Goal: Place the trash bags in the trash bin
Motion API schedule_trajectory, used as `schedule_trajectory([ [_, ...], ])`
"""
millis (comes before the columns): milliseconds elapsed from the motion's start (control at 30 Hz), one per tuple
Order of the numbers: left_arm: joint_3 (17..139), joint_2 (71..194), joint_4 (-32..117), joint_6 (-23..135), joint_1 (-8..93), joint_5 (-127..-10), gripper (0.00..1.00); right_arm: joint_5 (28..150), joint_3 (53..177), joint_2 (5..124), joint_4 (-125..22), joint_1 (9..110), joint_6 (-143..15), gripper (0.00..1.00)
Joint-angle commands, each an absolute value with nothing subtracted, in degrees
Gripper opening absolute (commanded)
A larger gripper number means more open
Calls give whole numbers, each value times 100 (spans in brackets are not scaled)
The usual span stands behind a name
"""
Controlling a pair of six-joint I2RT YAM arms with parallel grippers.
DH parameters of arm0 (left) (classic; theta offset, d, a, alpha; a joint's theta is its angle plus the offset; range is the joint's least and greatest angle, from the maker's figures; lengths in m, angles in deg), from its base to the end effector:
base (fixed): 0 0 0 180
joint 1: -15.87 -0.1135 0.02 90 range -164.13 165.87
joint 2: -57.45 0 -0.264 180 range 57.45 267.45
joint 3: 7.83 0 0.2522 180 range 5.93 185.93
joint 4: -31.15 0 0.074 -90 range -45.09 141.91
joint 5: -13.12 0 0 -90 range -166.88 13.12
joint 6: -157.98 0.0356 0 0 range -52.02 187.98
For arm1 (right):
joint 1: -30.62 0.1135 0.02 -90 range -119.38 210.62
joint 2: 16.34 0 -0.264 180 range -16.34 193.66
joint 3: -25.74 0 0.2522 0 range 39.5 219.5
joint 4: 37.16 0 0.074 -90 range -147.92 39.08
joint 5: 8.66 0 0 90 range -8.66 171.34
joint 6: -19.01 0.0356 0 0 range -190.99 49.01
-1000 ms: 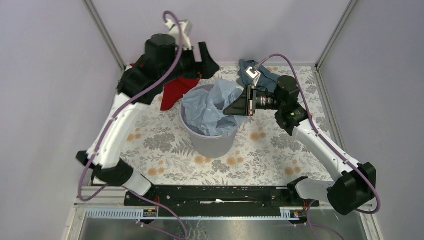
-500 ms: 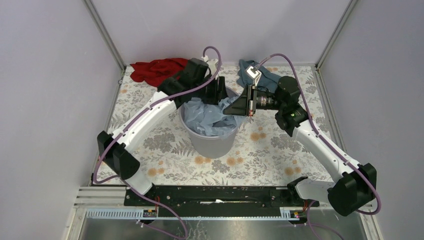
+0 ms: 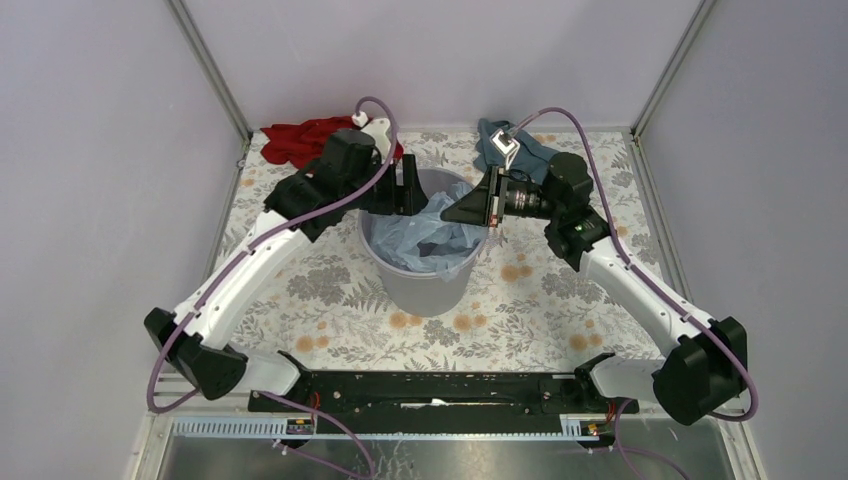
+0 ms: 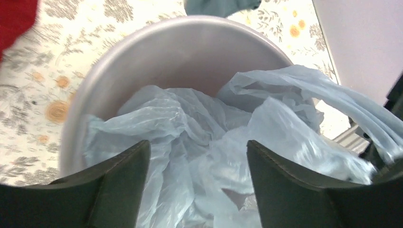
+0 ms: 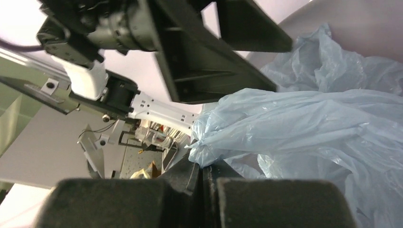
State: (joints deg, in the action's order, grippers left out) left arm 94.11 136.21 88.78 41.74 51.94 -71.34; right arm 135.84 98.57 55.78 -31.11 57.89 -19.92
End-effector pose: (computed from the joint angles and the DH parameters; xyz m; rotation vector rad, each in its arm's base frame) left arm 0.2329 -0.1739 0.4098 0.2511 2.2475 -0.7096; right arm 0.2402 0.1564 0.3790 -0.5594 1.7015 1.7203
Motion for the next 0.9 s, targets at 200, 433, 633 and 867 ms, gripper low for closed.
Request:
schedule_trajectory([
  [200, 8451, 11125, 7433, 4516, 5155, -6843, 99, 13180, 10126, 5861, -2800, 5835, -1943, 0],
  [433, 8035, 11182, 7196, 4457, 5159, -6461, 99, 13585, 10291, 6827, -751, 5913, -423, 0],
  [633, 8233, 11794, 7710, 4761, 5162, -6802, 99, 13749, 10336, 7320, 209, 5958, 360, 0],
  [867, 7947, 11921, 7455, 4596, 5164, -6782, 92, 13619, 10311, 7137, -574, 6015, -207, 0],
])
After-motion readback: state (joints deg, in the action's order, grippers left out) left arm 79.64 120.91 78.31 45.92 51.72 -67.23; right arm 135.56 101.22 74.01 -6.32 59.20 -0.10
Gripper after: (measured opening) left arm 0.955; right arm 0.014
